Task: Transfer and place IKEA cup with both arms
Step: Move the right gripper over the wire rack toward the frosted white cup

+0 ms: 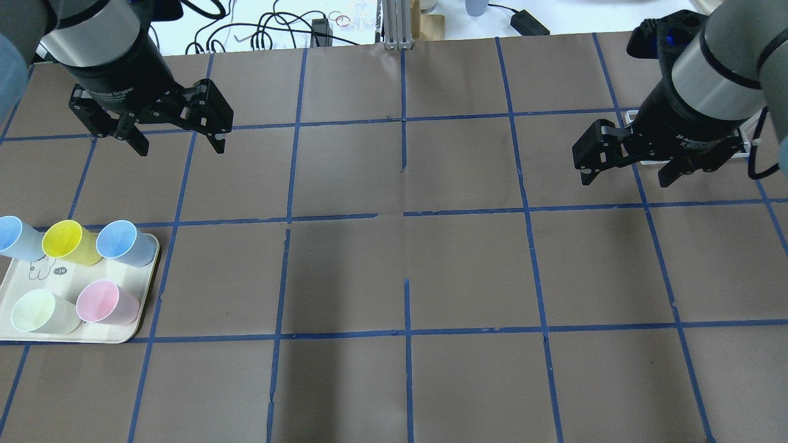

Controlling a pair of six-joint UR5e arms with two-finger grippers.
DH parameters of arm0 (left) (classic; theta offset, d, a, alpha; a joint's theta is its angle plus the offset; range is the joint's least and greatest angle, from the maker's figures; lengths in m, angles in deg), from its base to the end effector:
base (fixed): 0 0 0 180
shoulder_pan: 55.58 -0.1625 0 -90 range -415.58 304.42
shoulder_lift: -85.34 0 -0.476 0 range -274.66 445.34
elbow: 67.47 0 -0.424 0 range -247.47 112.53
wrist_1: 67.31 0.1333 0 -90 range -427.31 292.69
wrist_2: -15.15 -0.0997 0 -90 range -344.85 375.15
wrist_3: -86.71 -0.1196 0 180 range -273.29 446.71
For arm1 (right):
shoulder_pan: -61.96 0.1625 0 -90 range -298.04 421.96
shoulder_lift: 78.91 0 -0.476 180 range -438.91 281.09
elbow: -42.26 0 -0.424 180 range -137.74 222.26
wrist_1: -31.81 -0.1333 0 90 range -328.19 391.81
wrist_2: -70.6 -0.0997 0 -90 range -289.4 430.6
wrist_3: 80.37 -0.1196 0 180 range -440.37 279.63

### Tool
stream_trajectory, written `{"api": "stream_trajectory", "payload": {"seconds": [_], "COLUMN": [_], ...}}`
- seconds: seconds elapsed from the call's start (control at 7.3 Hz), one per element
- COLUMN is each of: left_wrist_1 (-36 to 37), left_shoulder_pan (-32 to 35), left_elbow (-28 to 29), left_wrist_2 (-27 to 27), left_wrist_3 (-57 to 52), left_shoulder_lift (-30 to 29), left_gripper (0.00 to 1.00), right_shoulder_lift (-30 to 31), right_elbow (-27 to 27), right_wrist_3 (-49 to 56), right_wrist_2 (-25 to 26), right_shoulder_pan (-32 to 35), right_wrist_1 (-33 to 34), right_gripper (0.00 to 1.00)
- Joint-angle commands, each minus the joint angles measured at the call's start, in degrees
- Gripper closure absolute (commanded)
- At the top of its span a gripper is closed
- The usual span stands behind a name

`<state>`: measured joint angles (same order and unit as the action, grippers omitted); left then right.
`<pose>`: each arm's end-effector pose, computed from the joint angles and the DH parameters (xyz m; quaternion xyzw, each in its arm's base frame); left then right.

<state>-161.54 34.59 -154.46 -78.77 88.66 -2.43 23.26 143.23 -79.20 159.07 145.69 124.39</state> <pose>-0.1266 -0.5051 0.5593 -0.0158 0.9993 -0.0094 0.0340 0.0886 -0.4433 0.5240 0.0440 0.9984 -0.0338 0.0112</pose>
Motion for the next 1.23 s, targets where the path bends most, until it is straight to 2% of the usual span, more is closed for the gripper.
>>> {"api": "stream_trajectory", "payload": {"seconds": [0.0, 0.55, 0.68, 1.1], "left_wrist_1": [0.8, 1.0, 0.9, 2.0], "left_shoulder_pan": [0.0, 0.0, 0.0, 0.0], "left_elbow": [0.0, -0.1, -0.1, -0.7], "left_wrist_2": [-0.1, -0.1, -0.1, 0.0], "left_wrist_3": [0.0, 0.3, 0.3, 0.0], "left_shoulder_lift": [0.0, 0.1, 0.1, 0.0], "left_gripper": [0.0, 0.0, 0.0, 0.0], "right_shoulder_lift": [-0.3, -7.4, -9.9, -16.3], "right_elbow": [-0.1, -0.5, -0.6, -2.1], "right_wrist_3": [0.9, 11.1, 14.1, 19.8], "right_wrist_2": [-0.2, -0.2, 0.2, -0.3], "right_shoulder_pan": [-4.7, -11.9, -13.1, -19.5], "right_wrist_1": [0.1, 8.9, 12.9, 18.2], "right_gripper": [0.0, 0.0, 0.0, 0.0]}}
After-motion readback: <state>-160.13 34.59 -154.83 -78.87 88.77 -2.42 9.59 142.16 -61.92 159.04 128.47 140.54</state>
